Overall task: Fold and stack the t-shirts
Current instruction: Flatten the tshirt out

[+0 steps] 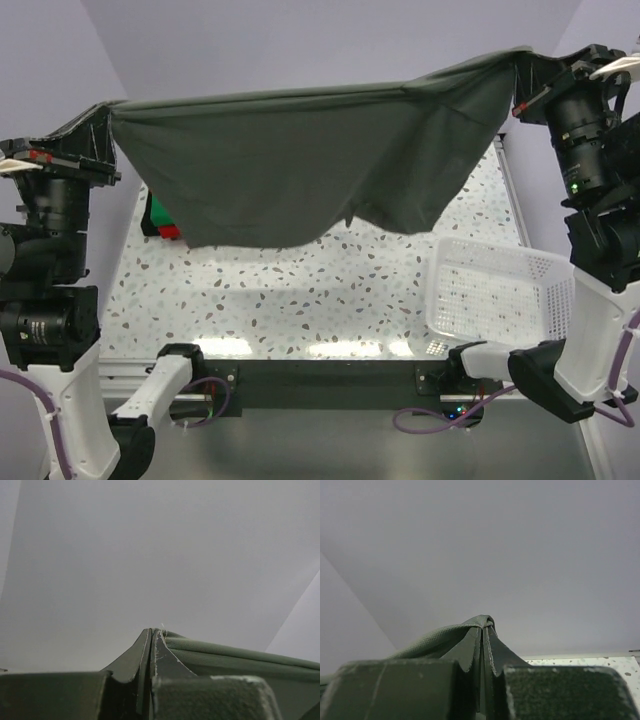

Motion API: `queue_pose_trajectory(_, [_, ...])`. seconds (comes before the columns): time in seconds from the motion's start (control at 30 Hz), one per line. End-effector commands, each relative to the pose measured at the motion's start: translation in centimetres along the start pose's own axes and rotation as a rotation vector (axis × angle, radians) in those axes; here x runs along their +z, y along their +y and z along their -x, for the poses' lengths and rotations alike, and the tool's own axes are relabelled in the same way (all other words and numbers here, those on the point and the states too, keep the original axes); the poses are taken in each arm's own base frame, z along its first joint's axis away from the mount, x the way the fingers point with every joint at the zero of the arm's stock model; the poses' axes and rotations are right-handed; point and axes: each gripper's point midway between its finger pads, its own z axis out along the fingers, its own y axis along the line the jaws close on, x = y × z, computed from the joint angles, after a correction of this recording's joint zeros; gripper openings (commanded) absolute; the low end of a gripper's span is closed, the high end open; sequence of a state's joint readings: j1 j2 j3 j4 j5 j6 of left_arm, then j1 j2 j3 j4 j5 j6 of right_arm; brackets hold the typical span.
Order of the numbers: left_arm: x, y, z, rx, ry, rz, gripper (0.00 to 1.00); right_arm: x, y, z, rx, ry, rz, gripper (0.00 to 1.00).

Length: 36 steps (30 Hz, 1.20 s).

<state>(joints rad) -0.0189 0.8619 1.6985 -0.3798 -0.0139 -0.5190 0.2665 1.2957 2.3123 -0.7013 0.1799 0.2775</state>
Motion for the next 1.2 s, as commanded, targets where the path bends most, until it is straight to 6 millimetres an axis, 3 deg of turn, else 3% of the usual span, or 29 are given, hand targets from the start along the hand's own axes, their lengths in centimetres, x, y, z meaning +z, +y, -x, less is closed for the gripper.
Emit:
queue_pose_trajectory(0.0, [1.2, 2.4, -2.0, 0.049, 0.055, 0.091, 0.00, 0.8, 0.9, 0.8, 0.031, -0.032, 0.035, 0.00])
queue_pose_trajectory(0.1, [2.6, 3.9, -5.2, 0.062, 0.132, 0.114, 0.00, 2.7, 0.6, -2.3, 0.041, 0.042, 0.022, 0.00])
queue_pose_trajectory(0.13, [3.4, 4.9, -7.4, 0.067, 0.181, 0.132, 0.00, 3.8, 0.5, -3.8, 0.040, 0.077, 0.017, 0.00])
queue_pose_trajectory(0.2, [4.4, 5.9, -9.8, 0.081, 0.228, 0.134, 0.00, 5.4, -0.1, -6.9, 0.033, 0.141, -0.002, 0.00])
queue_pose_trajectory(0.23, [5.0, 7.4, -13.0, 0.088, 0.294, 0.155, 0.00, 6.1, -0.3, -8.1, 0.027, 0.164, -0.009, 0.00])
queue_pose_trajectory(0.27, [5.6, 7.8, -14.2, 0.096, 0.308, 0.144, 0.00, 7.7, -0.9, -11.3, 0.015, 0.229, -0.031, 0.00])
queue_pose_trajectory(0.3, [6.1, 8.7, -15.9, 0.101, 0.337, 0.155, 0.00, 8.6, -1.4, -12.6, 0.003, 0.245, -0.044, 0.00])
queue_pose_trajectory(0.33, [6.7, 10.3, -19.7, 0.100, 0.419, 0.166, 0.00, 9.5, -1.9, -14.2, -0.009, 0.273, -0.062, 0.00])
queue_pose_trajectory(0.37, [7.4, 10.3, -21.2, 0.093, 0.439, 0.134, 0.00, 11.1, -2.9, -18.1, -0.027, 0.343, -0.092, 0.00])
queue_pose_trajectory(0.4, [7.8, 10.8, -23.2, 0.086, 0.477, 0.127, 0.00, 12.1, -3.5, -19.8, -0.043, 0.368, -0.104, 0.00])
queue_pose_trajectory(0.43, [8.4, 12.5, -27.0, 0.080, 0.556, 0.141, 0.00, 13.1, -4.1, -21.8, -0.054, 0.399, -0.122, 0.00])
queue_pose_trajectory(0.47, [9.0, 12.6, -28.5, 0.069, 0.579, 0.113, 0.00, 13.9, -5.0, -23.6, -0.063, 0.427, -0.140, 0.00])
queue_pose_trajectory(0.5, [9.3, 13.4, -30.2, 0.065, 0.610, 0.128, 0.00, 15.5, -6.1, -27.4, -0.071, 0.486, -0.166, 0.00])
queue_pose_trajectory(0.53, [9.8, 15.2, -33.0, 0.066, 0.663, 0.167, 0.00, 16.3, -6.7, -29.1, -0.074, 0.509, -0.175, 0.00])
queue_pose_trajectory(0.57, [10.4, 15.8, -34.1, 0.072, 0.667, 0.178, 0.16, 17.0, -7.5, -30.4, -0.075, 0.524, -0.190, 0.00])
queue_pose_trajectory(0.6, [10.7, 16.6, -35.2, 0.075, 0.683, 0.192, 0.29, 18.1, -8.9, -35.1, -0.085, 0.596, -0.219, 0.00])
queue_pose_trajectory(0.63, [11.5, 16.9, -35.7, 0.078, 0.684, 0.197, 0.43, 18.6, -9.7, -37.1, -0.091, 0.630, -0.236, 0.00])
queue_pose_trajectory(0.67, [11.6, 18.2, -38.5, 0.074, 0.742, 0.211, 0.68, 19.6, -10.5, -38.2, -0.092, 0.644, -0.247, 0.11])
queue_pose_trajectory(0.7, [11.9, 18.6, -39.4, 0.068, 0.765, 0.214, 0.74, 19.3, -11.2, -40.6, -0.101, 0.713, -0.256, 0.42])
queue_pose_trajectory(0.73, [12.3, 19.1, -40.8, 0.064, 0.795, 0.220, 0.76, 19.3, -12.7, -45.4, -0.109, 0.810, -0.272, 0.60])
queue_pose_trajectory(0.77, [12.3, 18.9, -41.4, 0.048, 0.812, 0.205, 0.76, 20.1, -12.4, -45.2, -0.108, 0.804, -0.265, 0.70])
queue_pose_trajectory(0.8, [12.2, 18.7, -41.8, 0.032, 0.828, 0.199, 0.77, 19.4, -12.8, -47.4, -0.111, 0.871, -0.256, 0.84])
queue_pose_trajectory(0.83, [12.1, 18.6, -41.7, 0.032, 0.828, 0.197, 0.77, 19.5, -12.6, -47.4, -0.109, 0.871, -0.243, 0.88])
queue_pose_trajectory(0.87, [11.7, 18.4, -41.6, 0.034, 0.837, 0.195, 0.79, 18.6, -12.8, -48.4, -0.110, 0.904, -0.240, 0.90])
queue_pose_trajectory(0.93, [10.6, 17.6, -40.7, 0.034, 0.836, 0.189, 0.80, 18.4, -12.0, -48.2, -0.094, 0.885, -0.195, 0.94])
queue_pose_trajectory(1.0, [8.9, 17.3, -40.3, 0.024, 0.855, 0.204, 0.81, 16.5, -11.6, -47.6, -0.088, 0.900, -0.176, 0.95])
queue_pose_trajectory(1.1, [4.7, 16.9, -40.3, -0.009, 0.906, 0.249, 0.82, 13.5, -10.5, -47.5, -0.069, 0.955, -0.137, 0.95])
queue_pose_trajectory(1.13, [2.2, 16.9, -40.8, -0.017, 0.937, 0.269, 0.82, 12.6, -10.0, -47.5, -0.063, 0.973, -0.120, 0.94])
queue_pose_trajectory(1.17, [1.1, 16.7, -41.2, -0.032, 0.949, 0.288, 0.82, 10.6, -9.7, -48.8, -0.067, 1.027, -0.116, 0.94])
